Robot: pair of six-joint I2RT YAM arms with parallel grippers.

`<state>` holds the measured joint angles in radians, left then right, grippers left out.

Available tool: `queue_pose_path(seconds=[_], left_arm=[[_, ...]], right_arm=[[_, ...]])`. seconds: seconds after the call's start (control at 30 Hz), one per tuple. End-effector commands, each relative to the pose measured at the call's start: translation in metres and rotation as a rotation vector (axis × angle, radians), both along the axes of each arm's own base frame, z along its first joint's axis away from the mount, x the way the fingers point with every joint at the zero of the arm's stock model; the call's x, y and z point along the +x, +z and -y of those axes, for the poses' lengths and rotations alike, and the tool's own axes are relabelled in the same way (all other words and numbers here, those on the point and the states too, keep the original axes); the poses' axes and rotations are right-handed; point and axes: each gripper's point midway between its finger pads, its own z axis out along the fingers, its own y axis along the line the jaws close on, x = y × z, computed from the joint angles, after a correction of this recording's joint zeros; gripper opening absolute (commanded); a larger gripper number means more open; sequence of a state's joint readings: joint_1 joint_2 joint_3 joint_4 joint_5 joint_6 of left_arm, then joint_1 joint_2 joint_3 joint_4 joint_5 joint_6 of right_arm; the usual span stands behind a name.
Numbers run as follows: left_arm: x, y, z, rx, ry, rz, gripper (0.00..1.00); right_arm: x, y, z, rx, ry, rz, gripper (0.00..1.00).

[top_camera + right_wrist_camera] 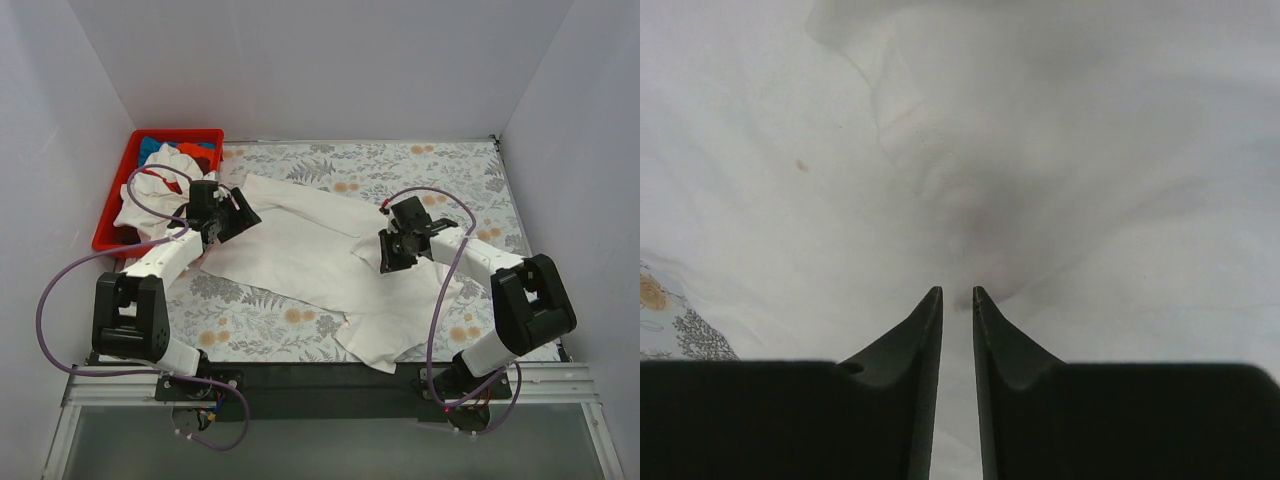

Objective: Fold and stack the t-shirts
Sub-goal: Fold the tshirt

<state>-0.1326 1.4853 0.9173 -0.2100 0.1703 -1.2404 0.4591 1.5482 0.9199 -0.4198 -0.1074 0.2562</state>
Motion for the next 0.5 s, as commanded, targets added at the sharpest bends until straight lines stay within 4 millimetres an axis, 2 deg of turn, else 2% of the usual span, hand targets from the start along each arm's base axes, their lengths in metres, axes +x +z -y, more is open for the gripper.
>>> queue_pose_path(seconds=[0.0,0.17,0.33,0.47], left_arm=[[0.008,0.014,0.001,0.018,-0.007,0.04,0.63],[0.008,0.014,0.0,0.026,-0.003,0.043,0.63],[0.009,0.014,0.001,0.027,-0.003,0.041,0.63],[0.008,0.014,0.001,0.027,-0.005,0.041,0.63]], right_arm=[[0.008,0.016,0.0,0.017,-0.011,0.047,0.24],[-0.009,-0.007,-0.004,0.058,-0.021,-0.021,0.24],[-0.023,-0.013,-0.008,0.093,0.01,-0.055,0.24],[-0.024,-0.01,-0.005,0.078,0.026,-0.077,0.24]])
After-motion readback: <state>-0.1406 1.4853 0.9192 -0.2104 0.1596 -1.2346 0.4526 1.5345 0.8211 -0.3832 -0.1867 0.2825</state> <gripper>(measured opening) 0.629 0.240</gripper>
